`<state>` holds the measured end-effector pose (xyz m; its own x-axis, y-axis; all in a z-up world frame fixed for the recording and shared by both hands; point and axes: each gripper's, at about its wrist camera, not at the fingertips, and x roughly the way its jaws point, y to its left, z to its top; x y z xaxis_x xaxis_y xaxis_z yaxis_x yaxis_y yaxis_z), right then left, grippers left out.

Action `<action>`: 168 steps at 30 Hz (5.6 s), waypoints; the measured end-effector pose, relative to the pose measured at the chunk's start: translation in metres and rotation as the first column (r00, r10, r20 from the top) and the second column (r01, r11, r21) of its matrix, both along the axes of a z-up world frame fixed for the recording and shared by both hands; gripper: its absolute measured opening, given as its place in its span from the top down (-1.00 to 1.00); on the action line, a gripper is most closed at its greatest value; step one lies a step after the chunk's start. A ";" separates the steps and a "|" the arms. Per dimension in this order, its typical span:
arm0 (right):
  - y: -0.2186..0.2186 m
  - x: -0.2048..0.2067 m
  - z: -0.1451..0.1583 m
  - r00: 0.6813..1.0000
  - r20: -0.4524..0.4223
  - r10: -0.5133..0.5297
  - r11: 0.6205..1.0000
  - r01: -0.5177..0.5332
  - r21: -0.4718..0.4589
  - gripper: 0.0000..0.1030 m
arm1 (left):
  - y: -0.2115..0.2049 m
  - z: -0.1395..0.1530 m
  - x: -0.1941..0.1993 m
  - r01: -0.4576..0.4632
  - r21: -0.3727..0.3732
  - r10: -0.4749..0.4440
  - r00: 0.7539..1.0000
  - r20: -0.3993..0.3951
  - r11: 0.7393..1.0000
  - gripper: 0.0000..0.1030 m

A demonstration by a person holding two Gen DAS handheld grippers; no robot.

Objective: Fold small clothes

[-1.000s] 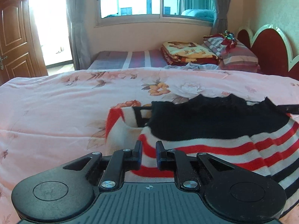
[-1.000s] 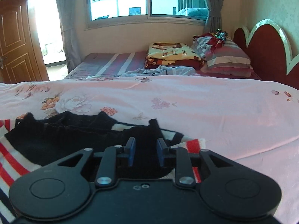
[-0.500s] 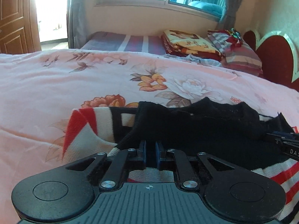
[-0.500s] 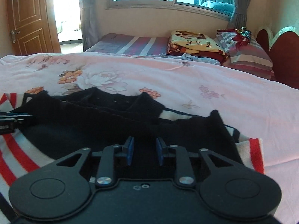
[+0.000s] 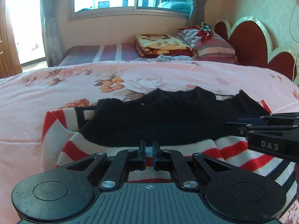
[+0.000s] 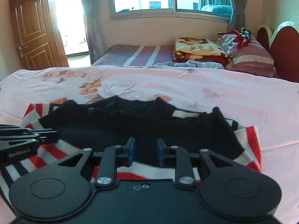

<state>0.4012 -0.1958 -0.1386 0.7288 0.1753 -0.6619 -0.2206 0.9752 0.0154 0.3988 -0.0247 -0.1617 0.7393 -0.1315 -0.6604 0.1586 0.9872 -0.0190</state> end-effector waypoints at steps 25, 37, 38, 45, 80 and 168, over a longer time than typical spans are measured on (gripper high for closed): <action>-0.023 -0.064 0.010 0.994 0.033 -0.107 0.994 0.107 -0.006 0.37 | 0.001 0.013 -0.069 0.028 0.050 -0.030 0.999 0.035 0.998 0.83; -0.033 -0.084 -0.010 0.992 -0.018 -0.128 0.991 0.128 -0.042 0.29 | 0.022 -0.005 -0.098 0.020 0.117 -0.024 0.999 0.034 0.993 0.82; -0.040 -0.085 -0.010 0.989 -0.013 -0.150 0.987 0.149 -0.054 0.29 | 0.027 -0.005 -0.099 -0.003 0.113 0.000 1.000 0.031 0.994 0.82; -0.052 -0.091 -0.009 0.981 -0.022 -0.193 0.980 0.191 -0.057 0.27 | 0.035 -0.004 -0.098 -0.091 0.076 0.092 0.996 -0.006 0.993 0.82; -0.076 -0.127 -0.022 0.962 -0.022 -0.271 0.957 0.267 -0.113 0.26 | 0.049 -0.009 -0.126 -0.126 -0.011 0.125 0.992 -0.032 0.992 0.75; 0.020 -0.092 0.003 0.998 -0.020 -0.053 0.997 0.054 0.047 -0.09 | 0.097 -0.042 -0.092 -0.536 -0.476 0.472 0.843 -0.258 0.697 0.04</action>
<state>0.3094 -0.1762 -0.1353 0.7257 0.1676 -0.6673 -0.1671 0.9838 0.0655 0.3071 0.0724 -0.2034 0.7235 -0.0986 -0.6833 -0.3948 0.7528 -0.5267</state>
